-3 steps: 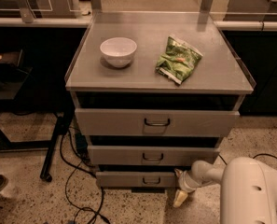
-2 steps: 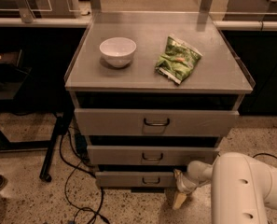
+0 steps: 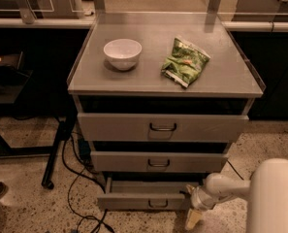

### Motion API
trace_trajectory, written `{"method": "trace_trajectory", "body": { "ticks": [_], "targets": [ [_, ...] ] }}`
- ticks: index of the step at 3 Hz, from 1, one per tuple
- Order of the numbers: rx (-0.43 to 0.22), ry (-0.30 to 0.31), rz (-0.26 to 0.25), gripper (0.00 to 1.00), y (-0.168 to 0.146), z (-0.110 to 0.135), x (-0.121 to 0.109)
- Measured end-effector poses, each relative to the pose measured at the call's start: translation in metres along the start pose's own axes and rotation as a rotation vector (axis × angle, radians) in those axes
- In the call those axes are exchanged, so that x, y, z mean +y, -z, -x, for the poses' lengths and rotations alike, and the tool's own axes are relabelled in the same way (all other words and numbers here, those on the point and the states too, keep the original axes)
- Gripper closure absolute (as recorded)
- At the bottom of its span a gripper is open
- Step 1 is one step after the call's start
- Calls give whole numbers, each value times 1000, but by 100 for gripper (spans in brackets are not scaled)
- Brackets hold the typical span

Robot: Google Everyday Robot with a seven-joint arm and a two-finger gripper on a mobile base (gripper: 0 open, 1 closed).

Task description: Open bottom drawer

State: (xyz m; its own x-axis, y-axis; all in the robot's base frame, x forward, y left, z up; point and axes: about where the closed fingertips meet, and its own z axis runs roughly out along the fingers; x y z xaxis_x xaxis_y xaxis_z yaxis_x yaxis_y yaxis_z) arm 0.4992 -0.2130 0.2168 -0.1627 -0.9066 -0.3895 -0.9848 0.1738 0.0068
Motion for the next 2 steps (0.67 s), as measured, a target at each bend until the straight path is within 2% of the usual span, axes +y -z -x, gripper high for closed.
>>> {"method": "trace_trajectory", "body": {
  "ticks": [1, 2],
  "targets": [
    [4, -58, -30, 0, 59, 2, 34],
    [11, -47, 9, 0, 58, 3, 58]
  ]
}}
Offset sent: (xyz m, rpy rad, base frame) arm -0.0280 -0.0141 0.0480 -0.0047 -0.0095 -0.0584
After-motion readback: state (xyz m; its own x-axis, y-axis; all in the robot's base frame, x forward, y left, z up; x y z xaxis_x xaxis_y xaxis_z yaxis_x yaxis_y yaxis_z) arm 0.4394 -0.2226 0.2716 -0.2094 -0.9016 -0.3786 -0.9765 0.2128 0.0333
